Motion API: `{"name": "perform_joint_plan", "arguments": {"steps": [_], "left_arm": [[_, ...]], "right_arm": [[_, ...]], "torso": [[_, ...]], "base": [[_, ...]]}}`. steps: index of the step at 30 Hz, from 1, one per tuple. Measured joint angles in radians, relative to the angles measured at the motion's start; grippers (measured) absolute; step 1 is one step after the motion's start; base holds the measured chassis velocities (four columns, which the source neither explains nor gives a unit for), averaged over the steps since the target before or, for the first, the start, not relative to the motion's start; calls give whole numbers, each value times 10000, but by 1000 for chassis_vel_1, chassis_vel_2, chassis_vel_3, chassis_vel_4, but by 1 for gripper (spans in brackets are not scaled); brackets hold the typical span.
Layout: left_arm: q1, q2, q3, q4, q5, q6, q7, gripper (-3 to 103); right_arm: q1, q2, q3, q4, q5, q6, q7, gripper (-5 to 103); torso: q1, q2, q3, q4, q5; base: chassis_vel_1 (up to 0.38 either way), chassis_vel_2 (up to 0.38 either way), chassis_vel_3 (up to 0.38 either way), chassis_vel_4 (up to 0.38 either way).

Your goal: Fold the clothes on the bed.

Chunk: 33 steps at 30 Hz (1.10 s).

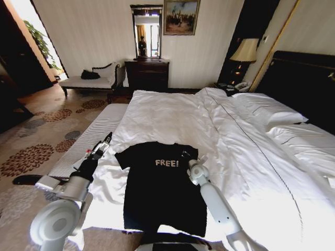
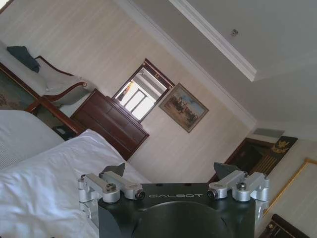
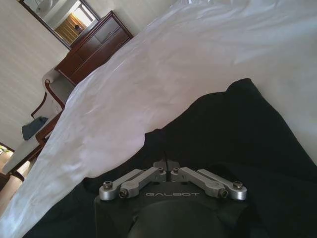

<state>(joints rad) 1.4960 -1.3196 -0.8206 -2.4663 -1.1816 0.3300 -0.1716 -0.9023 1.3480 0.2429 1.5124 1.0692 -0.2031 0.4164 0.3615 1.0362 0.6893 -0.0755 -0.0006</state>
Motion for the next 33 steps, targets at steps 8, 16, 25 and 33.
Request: {"name": "perform_joint_plan", "arguments": {"steps": [8, 16, 25, 33], "left_arm": [[-33, 59, -13, 134, 30, -8, 2, 100], [3, 81, -13, 132, 104, -31, 8, 100], [111, 66, 8, 87, 382, -53, 54, 100], [133, 35, 50, 135, 527, -55, 61, 100]], "right_arm": [[-345, 46, 1, 418, -42, 1, 29, 10], [-864, -5, -100, 1051, -64, -11, 70, 37], [-1019, -129, 134, 1273, -373, 33, 38, 61], [-967, -643, -473, 1255, -2565, -2, 59, 93]], "torso": [[0, -1, 0, -1, 0], [0, 0, -1, -1, 0], [0, 0, -1, -1, 1], [0, 0, 0, -1, 1]], "base": [[0, 0, 0, 0], [0, 0, 0, 0], [0, 0, 0, 0], [0, 0, 0, 0]]}}
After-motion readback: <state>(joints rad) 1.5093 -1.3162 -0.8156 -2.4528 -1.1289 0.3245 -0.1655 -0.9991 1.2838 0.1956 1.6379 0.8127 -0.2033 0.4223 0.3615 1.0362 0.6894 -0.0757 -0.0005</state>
